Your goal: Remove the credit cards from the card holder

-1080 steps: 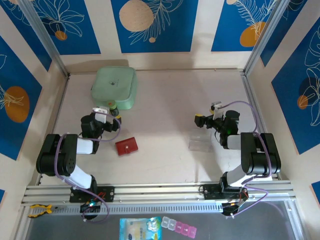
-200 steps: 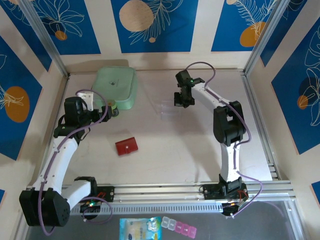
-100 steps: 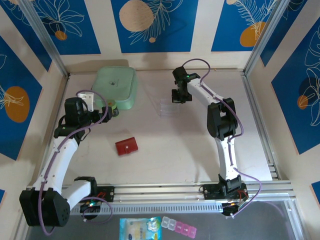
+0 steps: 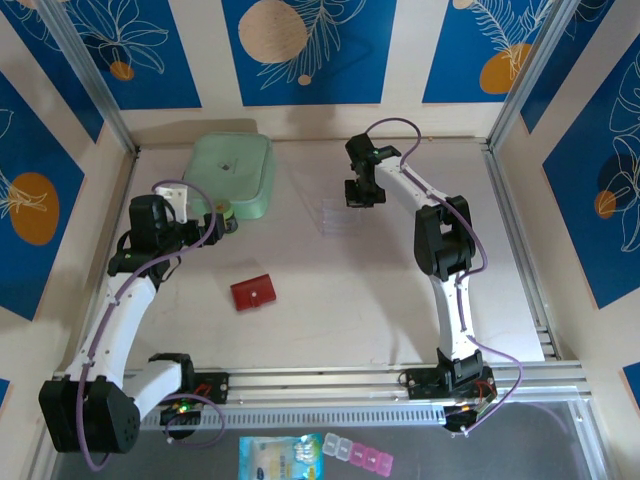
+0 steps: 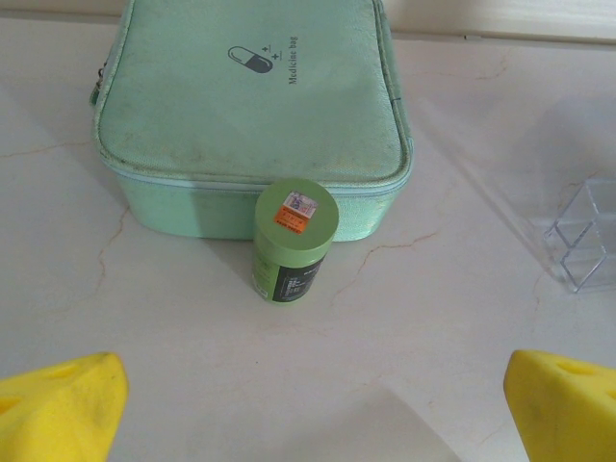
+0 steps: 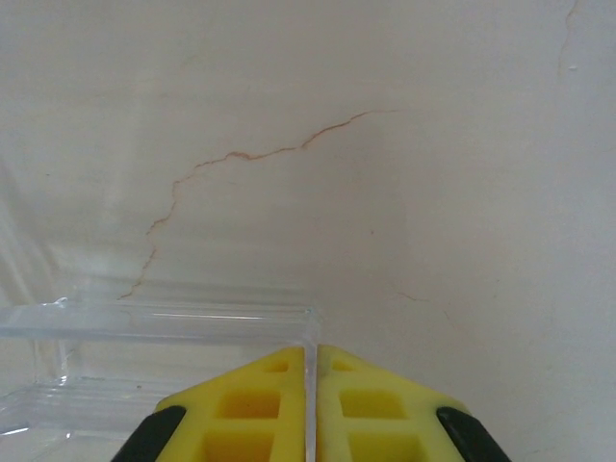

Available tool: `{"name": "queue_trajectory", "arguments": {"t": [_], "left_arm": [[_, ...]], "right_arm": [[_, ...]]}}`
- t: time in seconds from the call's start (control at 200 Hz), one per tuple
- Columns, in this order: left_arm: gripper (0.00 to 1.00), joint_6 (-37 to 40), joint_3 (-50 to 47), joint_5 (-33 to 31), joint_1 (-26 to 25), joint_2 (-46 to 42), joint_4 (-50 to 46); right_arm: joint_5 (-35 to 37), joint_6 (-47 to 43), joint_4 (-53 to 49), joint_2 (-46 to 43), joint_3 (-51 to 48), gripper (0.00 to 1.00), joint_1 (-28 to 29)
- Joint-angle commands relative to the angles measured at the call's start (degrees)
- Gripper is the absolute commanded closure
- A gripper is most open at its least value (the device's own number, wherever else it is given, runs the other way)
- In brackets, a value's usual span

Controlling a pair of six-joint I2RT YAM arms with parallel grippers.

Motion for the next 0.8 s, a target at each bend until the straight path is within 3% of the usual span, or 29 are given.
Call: {"name": "queue_trajectory", "arguments": {"t": [0.0,0.795], "left_arm": [[0.00,-0.7,-0.4,1.3,-0.3,-0.2,0.5],[0.00,-0.8,-0.6,1.4,-0.3,0.1,0.6]], "right_arm": [[1.5,0.2,-2.8,0.9,1.0,0.89,-0.3],[2.0,-2.4,-2.9,0.6,1.4,0.88,-1.0]]}}
